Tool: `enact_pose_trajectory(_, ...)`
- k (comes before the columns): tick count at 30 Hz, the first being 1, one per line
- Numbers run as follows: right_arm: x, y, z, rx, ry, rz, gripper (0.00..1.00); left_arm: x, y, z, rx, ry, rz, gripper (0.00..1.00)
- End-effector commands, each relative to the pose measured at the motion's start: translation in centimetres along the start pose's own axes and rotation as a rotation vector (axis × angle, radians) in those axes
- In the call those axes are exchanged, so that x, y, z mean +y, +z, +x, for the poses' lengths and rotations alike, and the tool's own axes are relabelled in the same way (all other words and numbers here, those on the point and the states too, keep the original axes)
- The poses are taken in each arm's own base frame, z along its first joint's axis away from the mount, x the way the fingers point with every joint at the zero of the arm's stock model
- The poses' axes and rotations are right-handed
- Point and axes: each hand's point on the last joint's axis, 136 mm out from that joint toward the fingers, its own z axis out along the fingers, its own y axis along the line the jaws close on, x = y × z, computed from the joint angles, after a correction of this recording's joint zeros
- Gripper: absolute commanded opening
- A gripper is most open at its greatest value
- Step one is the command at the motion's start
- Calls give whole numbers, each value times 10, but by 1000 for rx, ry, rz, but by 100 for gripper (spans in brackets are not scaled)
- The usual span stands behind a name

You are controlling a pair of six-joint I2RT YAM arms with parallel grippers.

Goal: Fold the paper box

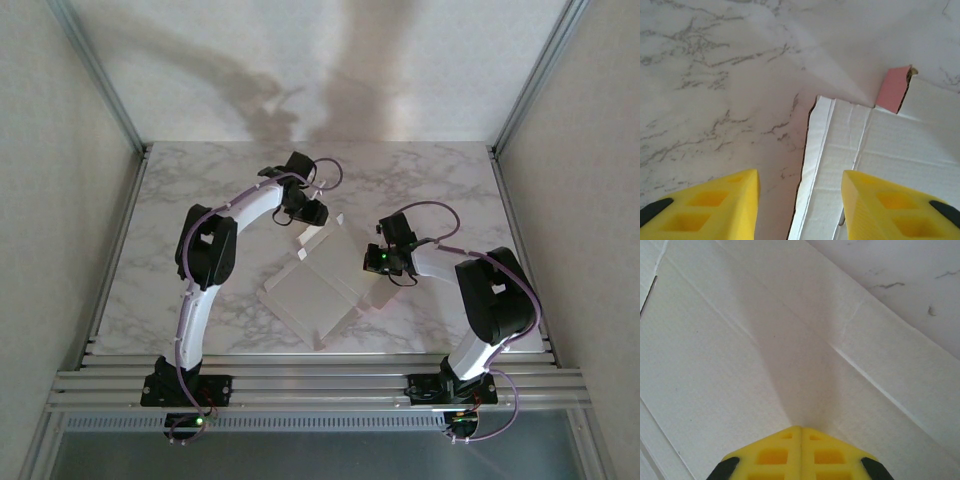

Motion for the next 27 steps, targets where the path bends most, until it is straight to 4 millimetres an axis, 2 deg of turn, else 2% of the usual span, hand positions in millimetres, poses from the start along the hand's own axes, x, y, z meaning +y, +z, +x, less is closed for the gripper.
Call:
enact_pose_trajectory(1, -7, 0, 22, 77, -6, 35, 0, 5, 2, 6, 39, 13, 2, 40)
enact_pose_trajectory(6, -6, -1, 21, 78, -8, 33, 0, -1, 4, 10, 49, 29, 40, 33)
enact_pose_trajectory(21, -2, -7, 16, 67, -19, 31, 0, 3, 16, 22, 95, 39, 39, 30)
enact_pose_trajectory(27, -2, -7, 16, 69, -21, 31, 0, 0, 16, 22, 98, 37, 60, 22)
